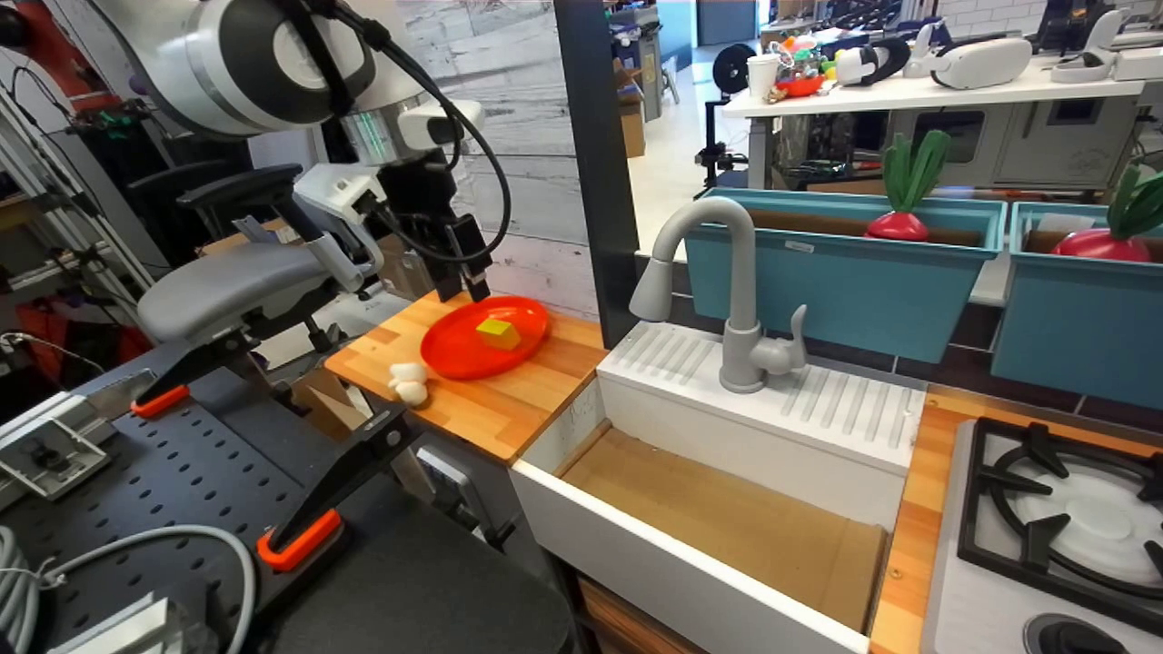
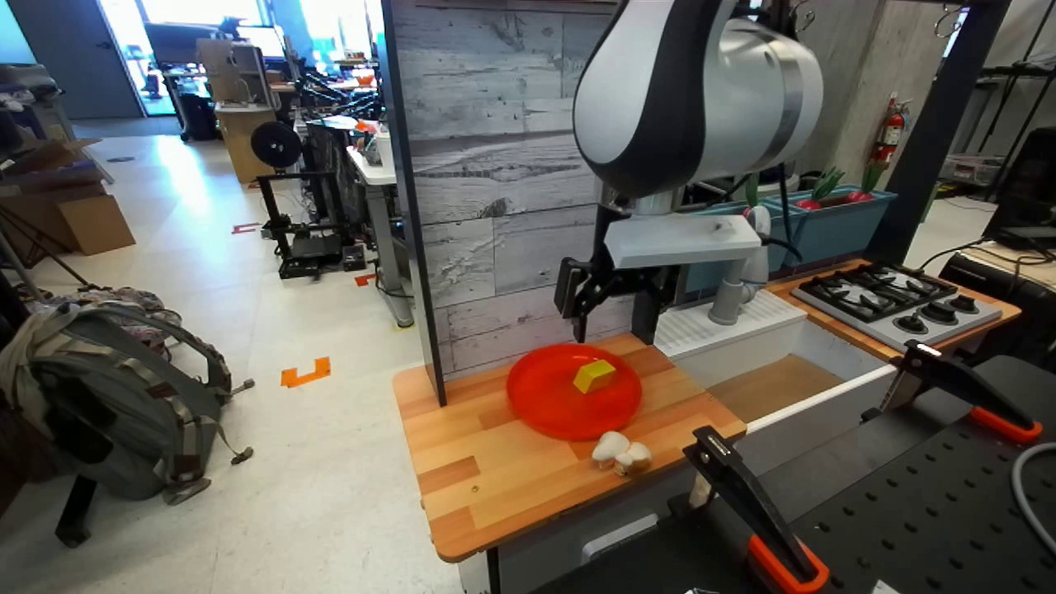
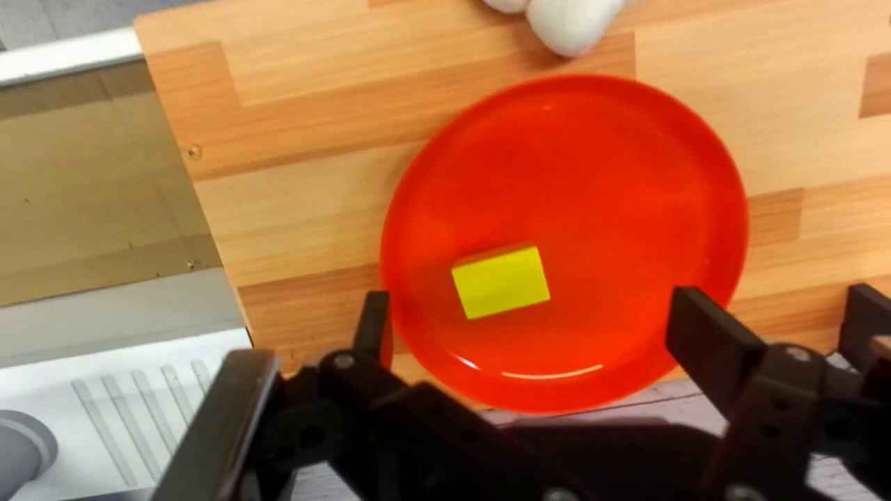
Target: Pick up the yellow object from the counter and put it on the plate, then put it on the counter again
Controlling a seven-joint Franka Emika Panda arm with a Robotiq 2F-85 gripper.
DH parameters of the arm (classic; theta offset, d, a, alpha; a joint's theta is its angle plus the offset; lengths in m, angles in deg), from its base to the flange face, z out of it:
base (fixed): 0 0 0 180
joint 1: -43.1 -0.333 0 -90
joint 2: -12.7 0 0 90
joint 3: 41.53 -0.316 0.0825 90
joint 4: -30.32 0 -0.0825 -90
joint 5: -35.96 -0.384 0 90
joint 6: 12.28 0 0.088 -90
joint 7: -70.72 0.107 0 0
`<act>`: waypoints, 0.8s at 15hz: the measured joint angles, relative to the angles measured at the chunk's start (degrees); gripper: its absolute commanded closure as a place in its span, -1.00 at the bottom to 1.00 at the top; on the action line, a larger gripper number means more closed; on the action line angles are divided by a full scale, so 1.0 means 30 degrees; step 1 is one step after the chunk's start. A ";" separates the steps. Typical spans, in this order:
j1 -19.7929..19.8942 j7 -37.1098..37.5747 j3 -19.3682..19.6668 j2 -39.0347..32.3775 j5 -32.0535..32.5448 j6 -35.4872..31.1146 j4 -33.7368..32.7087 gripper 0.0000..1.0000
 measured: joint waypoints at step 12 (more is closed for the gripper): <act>0.0685 -0.0127 0.0131 0.0447 0.0000 -0.0469 0.1620 -1.00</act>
